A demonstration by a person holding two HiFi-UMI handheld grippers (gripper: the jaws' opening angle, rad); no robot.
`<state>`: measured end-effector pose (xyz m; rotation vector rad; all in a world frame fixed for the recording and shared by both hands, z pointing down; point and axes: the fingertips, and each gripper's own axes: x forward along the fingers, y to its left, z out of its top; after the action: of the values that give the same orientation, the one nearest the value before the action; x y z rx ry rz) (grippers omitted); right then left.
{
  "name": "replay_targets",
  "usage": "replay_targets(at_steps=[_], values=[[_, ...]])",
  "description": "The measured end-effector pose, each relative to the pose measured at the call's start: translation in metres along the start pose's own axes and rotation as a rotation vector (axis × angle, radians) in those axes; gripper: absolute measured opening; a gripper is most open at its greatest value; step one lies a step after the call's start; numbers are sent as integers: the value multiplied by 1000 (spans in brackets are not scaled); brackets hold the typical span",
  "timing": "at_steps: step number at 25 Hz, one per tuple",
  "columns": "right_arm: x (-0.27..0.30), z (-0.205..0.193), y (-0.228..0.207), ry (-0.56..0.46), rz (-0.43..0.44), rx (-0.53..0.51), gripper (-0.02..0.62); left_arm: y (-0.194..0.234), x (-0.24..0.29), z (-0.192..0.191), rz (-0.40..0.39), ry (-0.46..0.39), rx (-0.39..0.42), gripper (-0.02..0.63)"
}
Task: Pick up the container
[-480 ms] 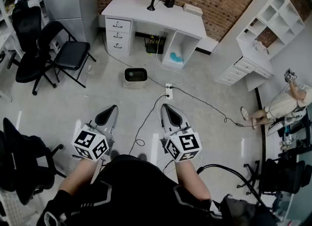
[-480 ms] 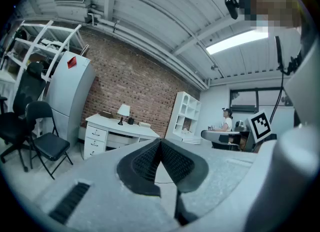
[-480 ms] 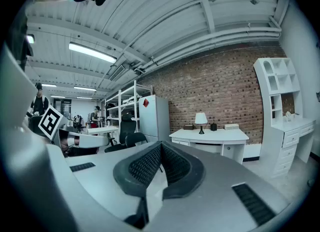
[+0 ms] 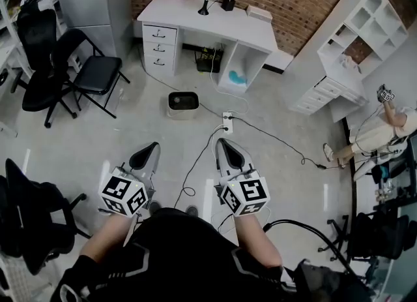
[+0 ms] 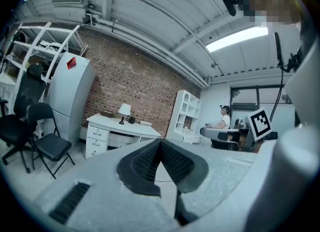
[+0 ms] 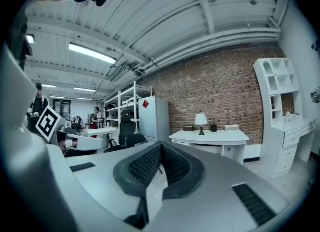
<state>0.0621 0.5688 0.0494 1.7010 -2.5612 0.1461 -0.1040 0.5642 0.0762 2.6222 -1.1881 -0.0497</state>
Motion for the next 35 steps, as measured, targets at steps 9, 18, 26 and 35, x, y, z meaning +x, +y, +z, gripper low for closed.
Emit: replay_targets(at_steps=[9, 18, 26, 35], values=[[19, 3, 17, -4, 6, 9, 8, 17, -8, 4, -23, 6, -14, 9], [42, -7, 37, 7, -41, 11, 8, 60, -26, -2, -50, 8, -22, 9], [53, -11, 43, 32, -42, -9, 8, 81, -19, -4, -60, 12, -52, 9], [110, -10, 20, 19, 32, 10, 8, 111, 21, -2, 0, 26, -56, 9]])
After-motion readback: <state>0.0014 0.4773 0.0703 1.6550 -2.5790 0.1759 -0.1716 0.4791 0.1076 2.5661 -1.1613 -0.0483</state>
